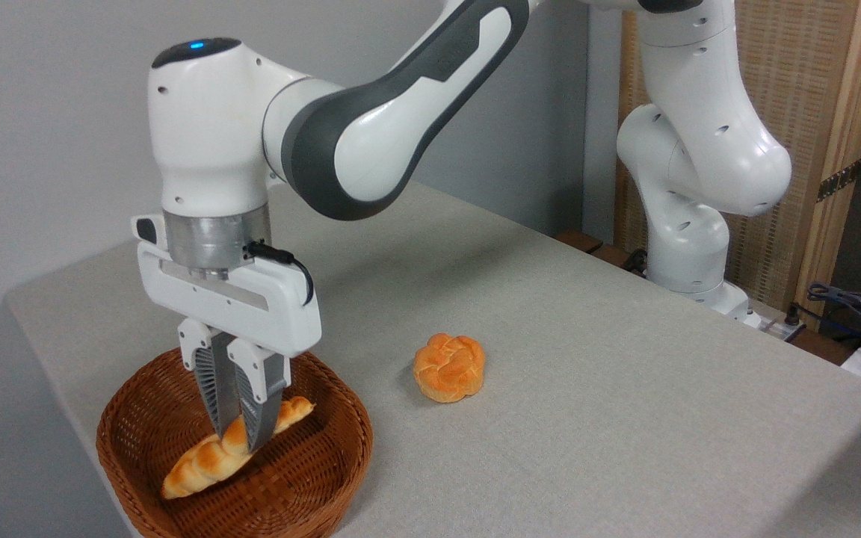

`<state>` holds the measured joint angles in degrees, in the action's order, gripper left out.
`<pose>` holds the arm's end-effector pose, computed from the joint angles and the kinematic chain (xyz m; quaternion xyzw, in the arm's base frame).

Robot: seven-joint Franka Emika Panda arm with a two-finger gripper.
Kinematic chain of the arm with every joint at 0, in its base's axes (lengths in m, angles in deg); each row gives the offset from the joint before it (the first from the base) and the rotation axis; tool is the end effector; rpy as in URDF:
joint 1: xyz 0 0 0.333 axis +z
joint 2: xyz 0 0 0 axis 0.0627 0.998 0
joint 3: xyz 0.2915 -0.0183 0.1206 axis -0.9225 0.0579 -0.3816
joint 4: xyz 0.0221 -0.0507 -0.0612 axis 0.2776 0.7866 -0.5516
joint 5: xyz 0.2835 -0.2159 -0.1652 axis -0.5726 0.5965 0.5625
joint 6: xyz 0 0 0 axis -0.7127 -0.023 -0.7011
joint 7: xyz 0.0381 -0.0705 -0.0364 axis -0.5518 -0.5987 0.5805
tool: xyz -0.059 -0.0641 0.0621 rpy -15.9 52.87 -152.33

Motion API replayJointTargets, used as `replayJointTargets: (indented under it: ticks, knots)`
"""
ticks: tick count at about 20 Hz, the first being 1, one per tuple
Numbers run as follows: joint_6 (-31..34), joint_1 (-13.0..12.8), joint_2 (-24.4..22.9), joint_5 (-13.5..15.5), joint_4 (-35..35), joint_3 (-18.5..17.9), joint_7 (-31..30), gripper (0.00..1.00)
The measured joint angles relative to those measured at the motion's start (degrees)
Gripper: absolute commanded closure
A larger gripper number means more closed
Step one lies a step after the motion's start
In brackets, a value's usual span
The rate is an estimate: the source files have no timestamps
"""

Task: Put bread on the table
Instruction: 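Close the gripper fingers around the middle of the croissant, then lift the croissant up out of the basket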

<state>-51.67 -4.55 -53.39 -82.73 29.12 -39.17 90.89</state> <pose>0.6485 -0.0644 0.4596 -0.9671 0.2298 -0.1021 0.0378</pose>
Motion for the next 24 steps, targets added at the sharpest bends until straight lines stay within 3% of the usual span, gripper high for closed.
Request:
replayJointTargets:
  ticks: [11,18,24]
  knots:
    - [1.2,0.0,-2.88,0.0,-0.7,0.0,-0.03,0.62]
    - [9.16,-0.11,-7.8,0.23,-0.85,0.03,0.95,0.61]
    - [18.57,-0.17,-12.1,2.86,-0.88,0.03,5.74,0.6]
